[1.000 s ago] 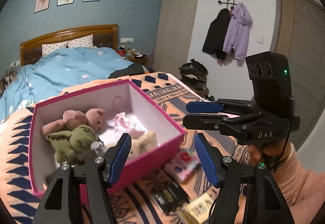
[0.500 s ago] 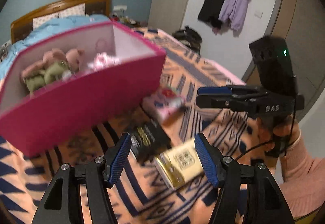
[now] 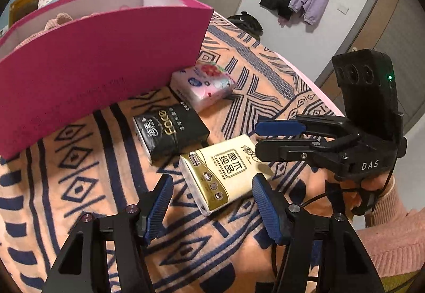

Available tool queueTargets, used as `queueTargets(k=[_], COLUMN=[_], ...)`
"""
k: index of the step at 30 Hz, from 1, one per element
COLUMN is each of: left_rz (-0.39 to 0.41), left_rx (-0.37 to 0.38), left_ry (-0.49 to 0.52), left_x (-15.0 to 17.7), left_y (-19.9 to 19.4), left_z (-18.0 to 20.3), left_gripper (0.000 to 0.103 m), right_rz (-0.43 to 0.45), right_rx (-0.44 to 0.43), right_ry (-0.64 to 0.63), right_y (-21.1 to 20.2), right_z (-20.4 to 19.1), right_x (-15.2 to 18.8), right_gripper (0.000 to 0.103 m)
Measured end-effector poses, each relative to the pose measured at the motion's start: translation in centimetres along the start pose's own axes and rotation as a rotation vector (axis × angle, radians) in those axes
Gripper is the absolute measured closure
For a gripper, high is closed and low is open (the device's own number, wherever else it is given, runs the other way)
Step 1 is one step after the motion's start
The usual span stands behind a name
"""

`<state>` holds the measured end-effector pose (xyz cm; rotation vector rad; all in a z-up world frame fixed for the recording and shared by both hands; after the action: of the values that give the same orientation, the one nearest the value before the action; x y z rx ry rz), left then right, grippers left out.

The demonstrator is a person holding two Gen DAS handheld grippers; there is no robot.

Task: Organize objects
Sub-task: 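Move both grippers down to the gold-and-white tissue pack, then close both grippers on the gold-and-white tissue pack and lift it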

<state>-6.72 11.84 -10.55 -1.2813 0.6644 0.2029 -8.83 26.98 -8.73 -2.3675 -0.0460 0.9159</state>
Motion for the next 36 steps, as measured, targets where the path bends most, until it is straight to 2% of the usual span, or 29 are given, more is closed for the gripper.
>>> queueTargets(k=[3,8,13,15,25,36], left_rz=[-0.024,-0.035,-0.044,-0.047,-0.032,0.05], left_rx=[0.012,0.051,0.071,0.076,0.077,0.044], left_ry=[-0.019,-0.054,-0.072,-0.08,-0.083,-0.063], left_x=[0.3,0.6,0.4,0.4,0.2,-1.5], left_y=[0.4,0.6,0.7,0.8,0.4,-1.9], left_z=[0.0,-0.4,-0.4,-0.4,0.0,-0.3], left_gripper=[0.048,0.052,0.06,0.061,0.062,0.062], right_rz=[-0.001,-0.005,-0.013,-0.016,-0.005,0.04], right_rx=[0.001,-0.013,-0.037,-0.046,-0.033,-0.037], right_ry=[0.011,0.022,0.03,0.04,0.024,-0.051], right_y=[0.0,0.1,0.6,0.8,0.6,-0.4], right_z=[0.0,-0.2,-0.3,-0.3,-1.0,-2.9], right_x=[0.4,0.9,1.5,1.7,1.5,-0.7], right_gripper=[0.044,0.045,0.054,0.064,0.064,0.064])
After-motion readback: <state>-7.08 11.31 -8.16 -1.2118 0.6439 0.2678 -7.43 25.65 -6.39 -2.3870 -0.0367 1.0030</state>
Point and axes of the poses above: each gripper's, at about its wrist camera, not at the fingertips, and y roughly the way its jaws point, z to its right, x to its underside, the point moved 5 cm from there along y, roughly the way its jaws point, and after that the axes turned 12 degrees about -x, right-handed, at the moved point
